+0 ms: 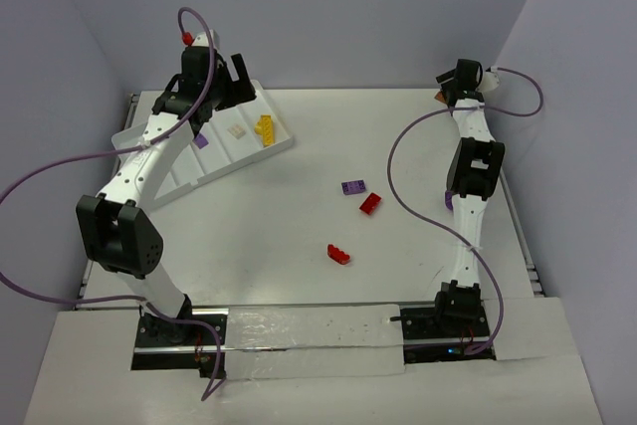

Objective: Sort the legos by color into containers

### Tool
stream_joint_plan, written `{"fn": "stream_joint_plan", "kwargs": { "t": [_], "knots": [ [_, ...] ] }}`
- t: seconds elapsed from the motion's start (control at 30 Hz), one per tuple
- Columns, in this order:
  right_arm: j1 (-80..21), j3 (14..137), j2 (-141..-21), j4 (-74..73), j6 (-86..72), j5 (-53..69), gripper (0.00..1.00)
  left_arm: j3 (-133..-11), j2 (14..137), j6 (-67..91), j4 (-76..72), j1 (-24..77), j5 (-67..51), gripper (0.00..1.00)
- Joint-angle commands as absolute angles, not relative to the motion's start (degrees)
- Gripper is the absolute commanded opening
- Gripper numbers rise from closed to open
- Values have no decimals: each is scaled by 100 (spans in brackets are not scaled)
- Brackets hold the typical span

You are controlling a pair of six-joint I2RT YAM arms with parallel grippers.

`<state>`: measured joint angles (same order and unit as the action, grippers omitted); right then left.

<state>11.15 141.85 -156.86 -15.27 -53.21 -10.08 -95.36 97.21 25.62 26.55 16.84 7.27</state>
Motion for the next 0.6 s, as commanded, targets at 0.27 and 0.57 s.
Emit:
{"fn": "stream_joint_plan", "kwargs": {
  "t": [0.27,0.57],
  "knots": [
    [1159,13863,-15479,-1870,-5669,-645,78,-9829,9752,2376,2602,1705,728,97],
    [982,12826,-14822,-2019,-5666,-416,79,-9669,9544,2412,2572,1710,678,97]
  ]
}}
